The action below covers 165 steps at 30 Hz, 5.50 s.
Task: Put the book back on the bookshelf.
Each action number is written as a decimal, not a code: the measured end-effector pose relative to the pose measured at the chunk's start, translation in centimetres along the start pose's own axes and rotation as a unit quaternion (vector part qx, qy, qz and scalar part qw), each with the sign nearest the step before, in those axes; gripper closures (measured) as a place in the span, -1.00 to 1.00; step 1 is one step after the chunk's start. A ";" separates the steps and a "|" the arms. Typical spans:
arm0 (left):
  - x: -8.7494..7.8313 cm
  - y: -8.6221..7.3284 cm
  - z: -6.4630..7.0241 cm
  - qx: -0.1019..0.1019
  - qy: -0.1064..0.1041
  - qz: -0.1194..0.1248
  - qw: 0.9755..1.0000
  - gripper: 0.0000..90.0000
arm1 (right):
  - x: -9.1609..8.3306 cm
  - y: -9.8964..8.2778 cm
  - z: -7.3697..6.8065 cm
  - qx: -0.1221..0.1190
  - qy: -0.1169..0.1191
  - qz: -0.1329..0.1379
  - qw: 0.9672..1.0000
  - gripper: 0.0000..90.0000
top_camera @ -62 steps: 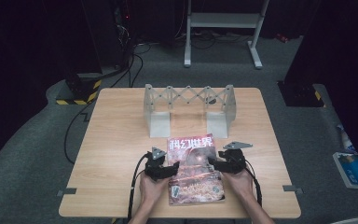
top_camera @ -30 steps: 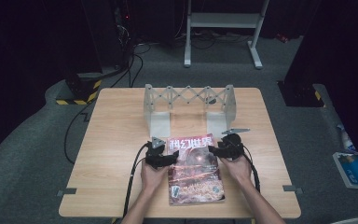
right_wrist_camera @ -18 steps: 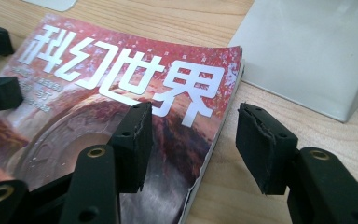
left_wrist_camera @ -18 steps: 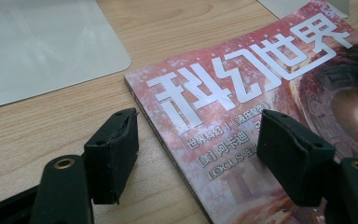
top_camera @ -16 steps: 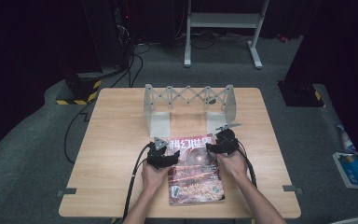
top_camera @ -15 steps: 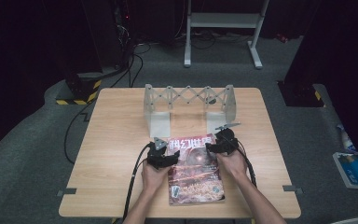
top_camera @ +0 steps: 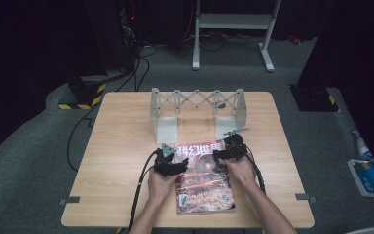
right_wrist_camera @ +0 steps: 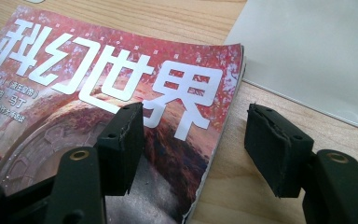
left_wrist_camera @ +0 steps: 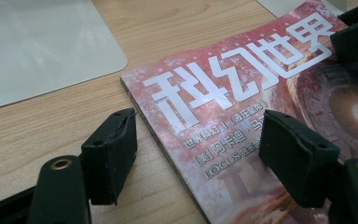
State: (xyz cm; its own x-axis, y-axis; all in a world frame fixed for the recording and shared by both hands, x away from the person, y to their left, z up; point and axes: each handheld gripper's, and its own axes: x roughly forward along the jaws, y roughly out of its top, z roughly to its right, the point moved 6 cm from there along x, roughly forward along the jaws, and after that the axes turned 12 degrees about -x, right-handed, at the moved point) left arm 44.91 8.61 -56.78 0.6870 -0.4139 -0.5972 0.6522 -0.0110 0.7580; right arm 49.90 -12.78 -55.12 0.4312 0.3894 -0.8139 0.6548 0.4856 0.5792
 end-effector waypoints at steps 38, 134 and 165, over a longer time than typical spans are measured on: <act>0.3 0.0 0.4 0.006 -0.001 0.004 1.000 -0.38 | -1.3 -0.1 -1.1 -0.005 0.040 0.003 0.999 0.08; -0.1 -0.2 0.7 -0.027 -0.111 -0.024 0.993 -0.94 | -5.1 1.7 -6.6 -0.176 0.113 0.080 0.975 0.91; -0.6 -0.2 0.3 -0.034 -0.090 -0.021 0.995 -0.17 | -2.2 0.5 -5.0 -0.167 0.123 0.063 0.976 0.90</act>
State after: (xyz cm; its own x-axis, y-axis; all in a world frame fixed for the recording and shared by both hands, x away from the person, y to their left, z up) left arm 44.20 8.56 -56.50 0.5943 -0.5709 -0.5664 0.7035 0.0278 0.7101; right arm 46.13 -9.48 -52.81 0.3062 0.6189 -0.7234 0.3503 0.6333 0.6901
